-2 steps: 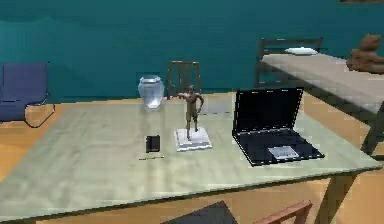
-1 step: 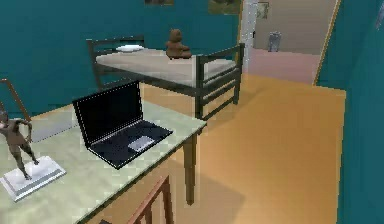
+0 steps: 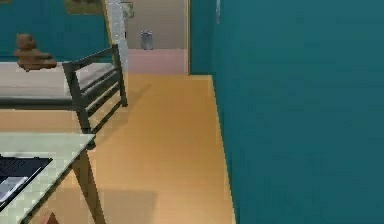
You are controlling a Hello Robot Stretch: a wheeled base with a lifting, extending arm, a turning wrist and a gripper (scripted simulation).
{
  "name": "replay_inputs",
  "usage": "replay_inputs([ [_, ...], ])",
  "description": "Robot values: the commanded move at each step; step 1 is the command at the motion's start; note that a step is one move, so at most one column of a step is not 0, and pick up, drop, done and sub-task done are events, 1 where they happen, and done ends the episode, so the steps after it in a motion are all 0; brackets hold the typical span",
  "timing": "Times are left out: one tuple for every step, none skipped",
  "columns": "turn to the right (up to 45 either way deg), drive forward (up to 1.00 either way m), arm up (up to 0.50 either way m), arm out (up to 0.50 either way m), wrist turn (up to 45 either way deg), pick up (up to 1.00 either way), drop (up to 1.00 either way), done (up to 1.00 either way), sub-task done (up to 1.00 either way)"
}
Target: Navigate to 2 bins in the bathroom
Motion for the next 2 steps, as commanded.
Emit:
replay_inputs([
  [0.0, 0.6, 0.0, 0.0, 0.0, 0.0, 0.0, 0.0, 0.0],
  [-6.0, 0.0, 0.0, 0.0, 0.0, 0.0, 0.0, 0.0, 0.0],
])
